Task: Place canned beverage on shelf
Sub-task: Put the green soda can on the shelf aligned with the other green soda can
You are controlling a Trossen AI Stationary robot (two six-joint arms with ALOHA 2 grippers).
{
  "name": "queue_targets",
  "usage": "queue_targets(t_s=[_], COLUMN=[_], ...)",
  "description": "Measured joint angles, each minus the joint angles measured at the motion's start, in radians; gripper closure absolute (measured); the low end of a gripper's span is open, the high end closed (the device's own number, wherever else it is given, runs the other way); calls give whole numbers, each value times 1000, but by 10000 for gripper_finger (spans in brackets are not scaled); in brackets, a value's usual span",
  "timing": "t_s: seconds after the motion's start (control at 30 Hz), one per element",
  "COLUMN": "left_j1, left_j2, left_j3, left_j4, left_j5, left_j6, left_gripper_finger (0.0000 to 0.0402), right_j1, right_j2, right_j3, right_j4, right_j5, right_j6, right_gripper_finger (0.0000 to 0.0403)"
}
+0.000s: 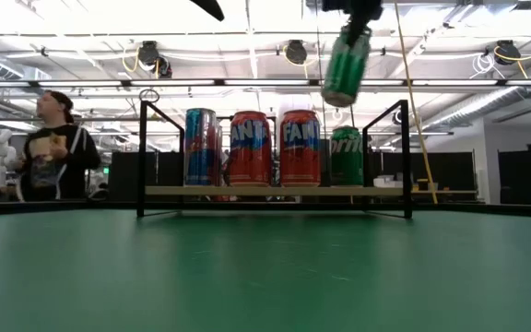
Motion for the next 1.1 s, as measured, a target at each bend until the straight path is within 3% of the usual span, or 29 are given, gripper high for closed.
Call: queue_targets(t_s=[0.17,0.5,1.1], left_j1=[-18,-8,-10], left_j2=[0,0,1], left_j3=[0,-1,-1], left_j4=[-19,-25,-18], left_j5=[0,0,4], left_j6=[-15,18,-17], left_gripper_finger=[9,9,9], right_j1=[-11,-10,-3], right_j2=[-78,-81,-42], right_j3=[-159,-361,-416], right_j4=[-4,48,142], right_j5=[23,69,106], right_j6=[-27,-28,-65], right_gripper_finger=[110,110,110])
